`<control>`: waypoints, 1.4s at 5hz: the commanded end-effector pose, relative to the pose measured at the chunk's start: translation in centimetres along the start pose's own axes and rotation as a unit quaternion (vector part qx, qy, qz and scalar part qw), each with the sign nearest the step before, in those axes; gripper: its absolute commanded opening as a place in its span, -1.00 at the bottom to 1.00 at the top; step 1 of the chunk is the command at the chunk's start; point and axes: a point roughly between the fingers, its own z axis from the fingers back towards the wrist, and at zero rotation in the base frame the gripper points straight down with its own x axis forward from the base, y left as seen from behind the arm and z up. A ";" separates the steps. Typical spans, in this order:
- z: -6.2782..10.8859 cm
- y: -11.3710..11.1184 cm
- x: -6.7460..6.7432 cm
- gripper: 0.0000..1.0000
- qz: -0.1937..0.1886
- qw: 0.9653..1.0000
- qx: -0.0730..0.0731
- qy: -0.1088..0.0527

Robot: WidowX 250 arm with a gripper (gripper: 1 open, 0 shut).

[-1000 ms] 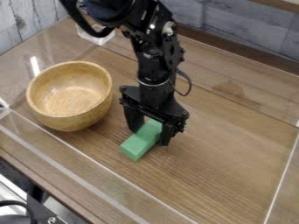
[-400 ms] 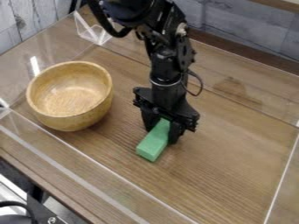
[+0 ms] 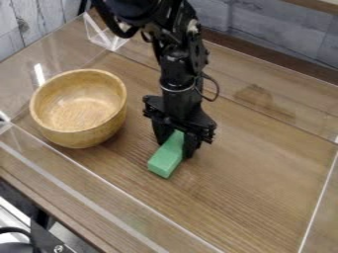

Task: Put green object into wooden bowl

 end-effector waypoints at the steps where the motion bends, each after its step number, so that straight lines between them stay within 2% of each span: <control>1: 1.1 -0.2 1.3 -1.00 0.014 1.000 -0.002 -0.021; 3: 1.2 1.5 0.1 -1.00 0.017 1.000 -0.010 -0.015; 5: 1.3 1.6 0.5 -1.00 -0.004 1.000 -0.020 -0.007; 7: 1.2 -1.3 -0.5 -1.00 -0.063 0.998 -0.029 0.002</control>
